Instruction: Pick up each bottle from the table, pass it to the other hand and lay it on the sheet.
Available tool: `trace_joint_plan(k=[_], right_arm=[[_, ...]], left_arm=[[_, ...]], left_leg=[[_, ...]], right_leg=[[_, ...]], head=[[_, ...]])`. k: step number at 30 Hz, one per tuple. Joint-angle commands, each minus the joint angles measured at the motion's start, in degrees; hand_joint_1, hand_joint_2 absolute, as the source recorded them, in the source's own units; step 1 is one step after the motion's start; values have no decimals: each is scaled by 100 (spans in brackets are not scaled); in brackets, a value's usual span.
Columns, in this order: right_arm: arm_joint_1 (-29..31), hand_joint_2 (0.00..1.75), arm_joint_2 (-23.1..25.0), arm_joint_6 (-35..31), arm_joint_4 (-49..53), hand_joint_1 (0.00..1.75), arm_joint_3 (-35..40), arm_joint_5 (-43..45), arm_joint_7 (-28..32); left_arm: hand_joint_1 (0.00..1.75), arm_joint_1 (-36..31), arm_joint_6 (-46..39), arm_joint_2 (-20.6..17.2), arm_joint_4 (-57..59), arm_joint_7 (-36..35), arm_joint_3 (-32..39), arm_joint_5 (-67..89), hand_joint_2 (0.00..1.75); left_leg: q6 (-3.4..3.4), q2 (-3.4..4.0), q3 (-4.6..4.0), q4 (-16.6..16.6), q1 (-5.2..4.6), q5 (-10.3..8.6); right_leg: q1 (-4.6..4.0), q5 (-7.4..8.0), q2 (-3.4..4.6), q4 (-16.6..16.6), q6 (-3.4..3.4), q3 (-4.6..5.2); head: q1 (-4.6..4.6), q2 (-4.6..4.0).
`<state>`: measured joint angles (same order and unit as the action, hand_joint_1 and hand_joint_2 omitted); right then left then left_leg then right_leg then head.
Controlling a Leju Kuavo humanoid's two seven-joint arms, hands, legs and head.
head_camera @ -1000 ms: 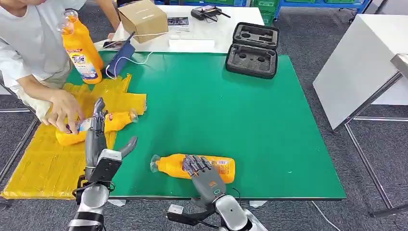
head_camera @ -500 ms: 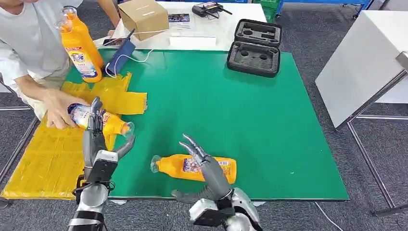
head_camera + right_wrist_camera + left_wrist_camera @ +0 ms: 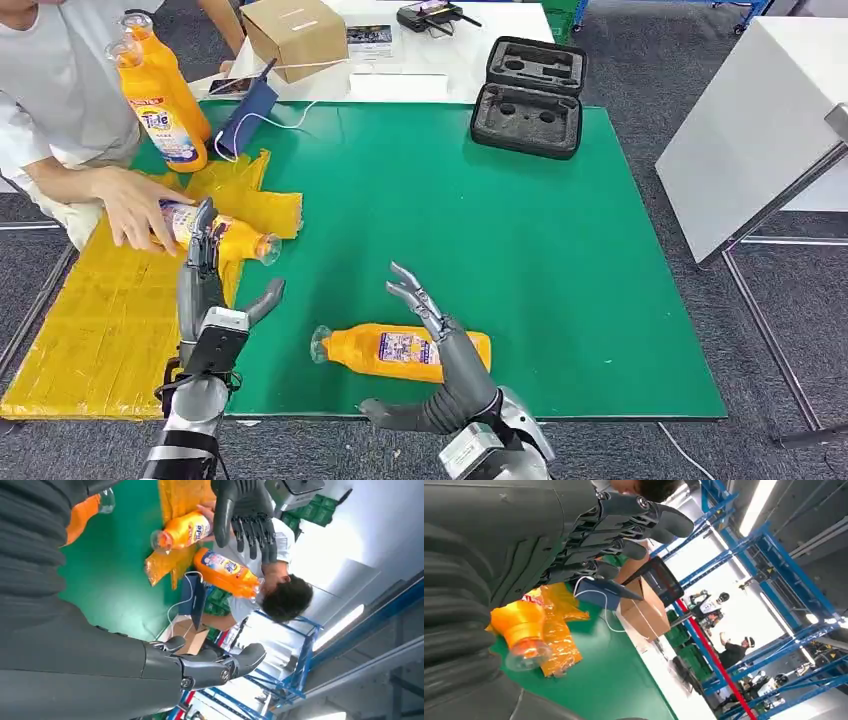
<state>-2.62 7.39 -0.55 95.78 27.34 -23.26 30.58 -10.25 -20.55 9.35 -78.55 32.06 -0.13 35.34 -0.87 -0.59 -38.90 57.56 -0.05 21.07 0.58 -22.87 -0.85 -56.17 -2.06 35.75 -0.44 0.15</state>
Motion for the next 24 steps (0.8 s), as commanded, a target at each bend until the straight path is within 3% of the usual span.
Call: trace_joint_plan(k=[1,4,7,11,13,15,17,18,23,24], right_arm=[[26,175,-122,36,-16,0,-155,12,4],[26,175,-122,36,-16,0,-155,12,4],[-36,175,-16,481,-4,0,-361,527,151],[135,175,-17,-505,-617,0,-381,-1225,-671],[406,175,-94,-1334,-1358,0,-171,-2984,-1399],[556,175,-54,-1412,-1817,0,-64,-3301,-1589],[686,175,-80,-1788,-2280,0,79,-4149,-2071],[881,175,-123,-2098,-2661,0,-19,-5478,-3287],[1520,175,-91,-2213,-3933,0,-603,-6029,-3751],[1555,175,-90,-2205,-4025,0,-648,-6058,-3780]], left_arm=[[0,-257,-5,-14,414,-16,6,-18,175],[0,-257,-5,-14,414,-16,6,-18,175],[0,-277,-29,-32,430,13,8,-110,175],[0,-71,-63,-45,204,24,173,-159,175],[0,55,-68,-4,35,16,276,-152,175],[0,114,-58,15,-76,-12,311,-112,175],[0,96,-25,40,-130,-73,358,-106,175],[0,117,1,66,-225,-150,386,-126,175],[0,74,125,103,-319,-276,266,-122,175],[0,58,126,103,-298,-274,247,-122,175]], left_leg=[[7,-3,34,-2,2,17],[8,-2,32,-3,2,19],[8,-4,35,-3,2,21],[7,4,22,-5,1,16],[9,16,42,-8,3,24],[12,33,62,-12,7,34],[10,20,26,-9,5,20],[12,24,47,-10,6,29],[6,13,28,-8,4,17],[8,16,59,-7,4,30]], right_leg=[[-2,-17,-1,5,6,-38],[-2,-18,-1,6,6,-35],[-2,-20,-3,6,5,-39],[-2,-13,5,7,0,-24],[-3,-17,17,13,0,-44],[-7,-19,36,21,1,-66],[-6,-11,22,14,-3,-33],[-7,-18,26,16,-1,-54],[-5,-12,18,13,-8,-38],[-5,-23,21,15,-5,-70]], head=[[0,0],[0,0],[-2,0],[-2,0],[-2,0],[0,0],[-2,0],[0,0],[-2,0],[0,0]])
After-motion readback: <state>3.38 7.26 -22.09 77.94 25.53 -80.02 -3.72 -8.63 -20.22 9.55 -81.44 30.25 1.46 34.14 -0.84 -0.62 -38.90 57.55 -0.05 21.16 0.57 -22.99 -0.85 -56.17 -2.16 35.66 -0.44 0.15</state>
